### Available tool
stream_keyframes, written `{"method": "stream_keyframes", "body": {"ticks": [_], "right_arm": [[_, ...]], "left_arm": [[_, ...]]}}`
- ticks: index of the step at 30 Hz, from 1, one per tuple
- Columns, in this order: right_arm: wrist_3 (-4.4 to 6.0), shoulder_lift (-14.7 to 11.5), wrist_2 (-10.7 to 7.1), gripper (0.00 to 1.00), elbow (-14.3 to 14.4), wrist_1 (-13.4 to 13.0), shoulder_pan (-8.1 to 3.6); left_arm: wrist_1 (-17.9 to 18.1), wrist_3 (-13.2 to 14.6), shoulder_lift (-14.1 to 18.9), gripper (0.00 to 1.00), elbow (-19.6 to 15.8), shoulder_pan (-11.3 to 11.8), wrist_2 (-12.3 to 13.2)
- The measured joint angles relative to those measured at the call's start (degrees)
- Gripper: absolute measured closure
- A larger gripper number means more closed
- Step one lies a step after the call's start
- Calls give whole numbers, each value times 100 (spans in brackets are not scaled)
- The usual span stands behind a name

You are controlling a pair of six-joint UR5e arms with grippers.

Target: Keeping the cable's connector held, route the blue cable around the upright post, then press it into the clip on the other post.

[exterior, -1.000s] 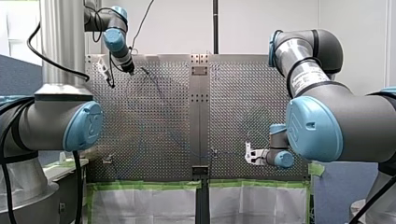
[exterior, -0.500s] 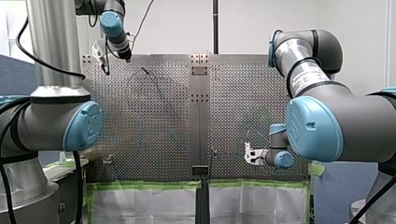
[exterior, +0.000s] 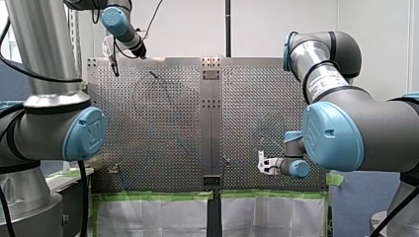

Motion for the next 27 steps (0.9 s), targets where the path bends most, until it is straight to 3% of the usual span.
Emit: {"method": "stream_keyframes", "body": {"ticks": [6, 14, 20, 27], "right_arm": [[-6, 0, -1, 100, 0, 7, 4], [-4, 1, 0, 100, 0, 17, 3], [0, 0, -1, 100, 1, 18, 4], [-6, 0, -1, 100, 1, 18, 16]], "left_arm": [[326, 262, 277, 0, -322, -144, 281], [714, 545, 325, 0, -714, -347, 367], [1025, 558, 278, 0, -1022, -610, 339], [1364, 563, -16, 0, -1361, -944, 59]]}}
